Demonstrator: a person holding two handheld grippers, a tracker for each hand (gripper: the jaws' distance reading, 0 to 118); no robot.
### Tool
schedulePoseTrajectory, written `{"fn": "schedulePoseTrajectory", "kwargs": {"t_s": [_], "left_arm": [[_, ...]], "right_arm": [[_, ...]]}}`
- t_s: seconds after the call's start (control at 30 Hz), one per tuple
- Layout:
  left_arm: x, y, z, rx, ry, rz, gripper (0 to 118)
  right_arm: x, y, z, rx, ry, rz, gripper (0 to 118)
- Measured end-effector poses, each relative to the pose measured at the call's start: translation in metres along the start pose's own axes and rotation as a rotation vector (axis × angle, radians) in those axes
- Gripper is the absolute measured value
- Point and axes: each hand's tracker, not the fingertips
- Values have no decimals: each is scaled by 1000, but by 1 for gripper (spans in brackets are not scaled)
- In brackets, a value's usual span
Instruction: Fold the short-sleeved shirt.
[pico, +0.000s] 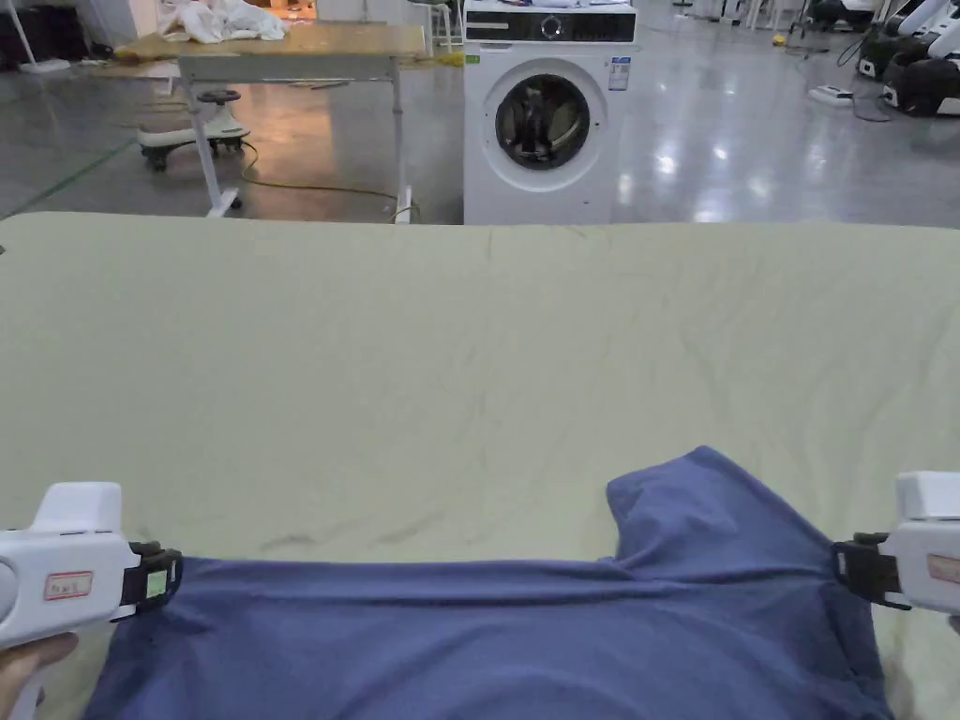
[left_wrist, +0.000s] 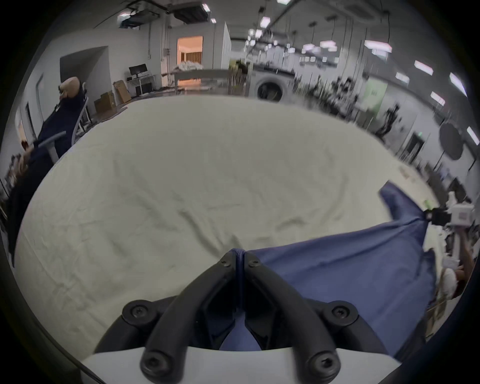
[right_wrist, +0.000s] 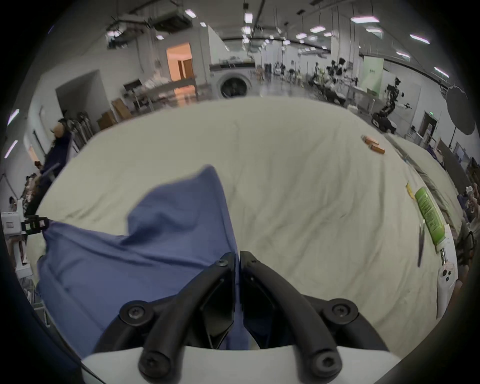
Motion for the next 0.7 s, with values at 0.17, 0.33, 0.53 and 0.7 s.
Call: {"fn": "schedulePoseTrajectory", "kwargs": {"t_s": [0.17, 0.33, 0.53, 0.7], "left_arm": [[-28, -49, 87, 62, -127, 125, 0], [-34, -119, 132, 12, -137, 178, 0], [-22, -173, 135, -17, -75, 165, 1], [-32, -187, 120, -18, -66, 179, 13]], "right_arm": [[7, -54, 99, 114, 52, -32, 1], [3, -135, 167, 146, 67, -59, 1], [-5, -201, 184, 93, 33, -165, 1], [-16, -208, 170, 66, 16, -135, 2]]}}
